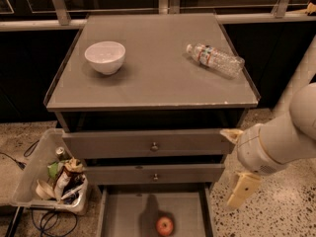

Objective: Pick apple from bottom drawer and place on counter

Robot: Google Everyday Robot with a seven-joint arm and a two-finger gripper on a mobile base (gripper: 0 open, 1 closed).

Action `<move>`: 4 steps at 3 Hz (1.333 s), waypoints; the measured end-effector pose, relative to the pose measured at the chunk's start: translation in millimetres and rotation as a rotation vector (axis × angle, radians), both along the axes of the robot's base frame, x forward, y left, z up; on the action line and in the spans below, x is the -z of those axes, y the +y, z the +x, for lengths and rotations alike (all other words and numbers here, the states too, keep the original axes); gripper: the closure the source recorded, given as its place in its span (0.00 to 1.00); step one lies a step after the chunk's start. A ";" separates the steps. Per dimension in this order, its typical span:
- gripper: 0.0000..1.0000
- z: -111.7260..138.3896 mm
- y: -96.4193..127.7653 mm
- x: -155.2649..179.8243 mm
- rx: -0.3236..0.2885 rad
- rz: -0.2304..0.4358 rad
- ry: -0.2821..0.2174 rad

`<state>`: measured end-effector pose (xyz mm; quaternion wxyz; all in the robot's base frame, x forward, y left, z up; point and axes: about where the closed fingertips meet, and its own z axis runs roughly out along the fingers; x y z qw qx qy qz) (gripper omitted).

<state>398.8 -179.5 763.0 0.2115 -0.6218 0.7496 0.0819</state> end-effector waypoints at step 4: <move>0.00 -30.1 97.1 214.9 -0.153 0.160 0.089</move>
Offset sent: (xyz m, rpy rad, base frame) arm -0.0281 0.1080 -0.2038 0.2520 0.1371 0.2539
